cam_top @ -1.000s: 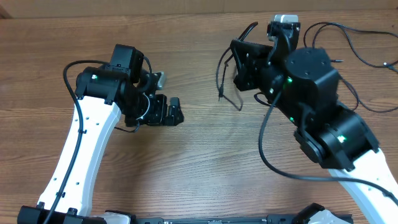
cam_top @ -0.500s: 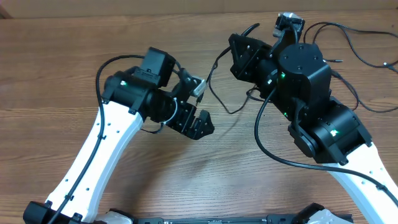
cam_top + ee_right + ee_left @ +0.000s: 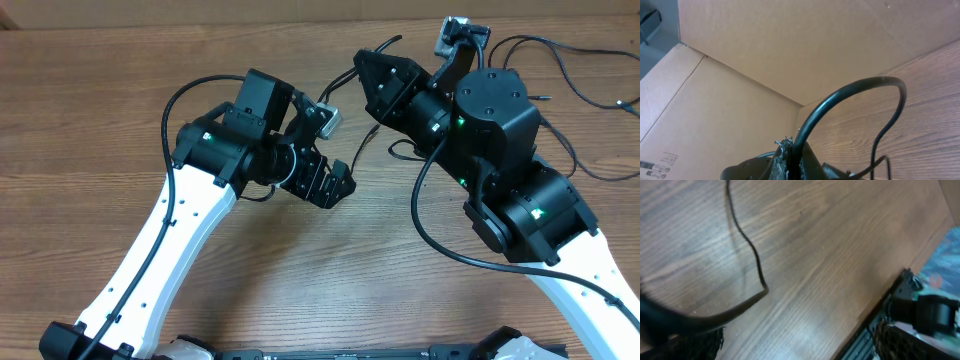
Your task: Untangle cables
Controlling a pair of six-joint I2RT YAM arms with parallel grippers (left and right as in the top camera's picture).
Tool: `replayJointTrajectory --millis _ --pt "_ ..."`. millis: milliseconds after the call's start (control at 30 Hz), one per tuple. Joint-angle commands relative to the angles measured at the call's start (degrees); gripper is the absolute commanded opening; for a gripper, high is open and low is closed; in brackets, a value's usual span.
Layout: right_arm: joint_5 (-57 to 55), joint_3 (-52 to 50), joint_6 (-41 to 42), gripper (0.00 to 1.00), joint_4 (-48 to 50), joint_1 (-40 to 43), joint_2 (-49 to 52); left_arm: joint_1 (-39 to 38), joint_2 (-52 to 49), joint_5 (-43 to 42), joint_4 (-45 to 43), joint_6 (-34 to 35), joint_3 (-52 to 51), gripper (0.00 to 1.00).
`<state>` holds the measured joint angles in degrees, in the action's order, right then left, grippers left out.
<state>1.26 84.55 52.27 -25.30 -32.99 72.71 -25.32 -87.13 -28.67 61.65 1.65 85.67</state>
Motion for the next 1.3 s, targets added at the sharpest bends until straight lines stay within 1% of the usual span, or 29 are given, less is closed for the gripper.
replayJointTrajectory --millis 0,133,267,400,500,567,633,733,833,900,1000,1133,1167,1267 --pt "1.51 1.03 0.63 0.04 0.42 0.28 -0.04 -0.44 -0.90 2.29 -2.21 3.82 1.05 0.98" --pt "3.41 1.03 3.50 0.04 0.39 0.28 -0.04 -0.59 -1.49 2.27 -6.14 6.27 1.05 0.94" --pt "3.67 1.03 3.50 0.04 0.33 0.28 -0.04 -0.70 -2.05 2.23 -8.79 6.36 1.05 0.88" --pt "4.44 1.03 3.48 0.04 0.33 0.28 -0.04 -0.70 -3.21 2.29 -10.73 7.21 1.05 0.75" --pt "4.46 1.03 3.48 0.04 -0.09 0.28 -0.04 -0.70 -4.11 2.29 -11.32 7.61 1.05 0.67" --pt "4.46 1.03 3.50 0.04 -0.72 0.28 -0.04 -0.68 -4.48 2.32 -11.32 7.61 1.05 0.64" --pt "4.42 1.03 3.45 0.04 -1.18 0.28 -0.04 -0.61 -4.70 2.32 -11.28 7.61 1.05 0.66" --pt "4.39 1.03 3.43 0.04 -1.42 0.74 -0.04 -0.57 -4.68 2.23 -10.64 7.56 1.07 0.75" --pt "4.42 1.03 3.43 0.04 -1.84 1.95 -0.04 -0.55 -4.35 2.19 -9.22 7.10 1.33 0.75" --pt "4.46 1.03 3.45 0.04 -2.64 2.86 -0.04 -0.39 -3.54 2.32 -8.24 7.10 1.81 0.79" --pt "4.63 1.03 3.45 0.04 -4.24 3.91 -0.04 -0.15 -1.05 2.75 -7.67 7.04 2.36 0.80" --pt "7.23 1.03 3.48 0.04 -4.20 4.96 -0.04 -0.22 3.63 7.06 -7.48 6.08 2.36 0.80" --pt "8.44 1.03 3.48 0.04 -3.74 5.27 -0.04 -0.22 4.63 8.59 -7.48 6.08 2.36 0.82" --pt "11.67 1.03 3.56 0.04 -2.12 5.88 -0.04 -0.22 5.40 9.31 -7.76 6.10 2.36 0.82"
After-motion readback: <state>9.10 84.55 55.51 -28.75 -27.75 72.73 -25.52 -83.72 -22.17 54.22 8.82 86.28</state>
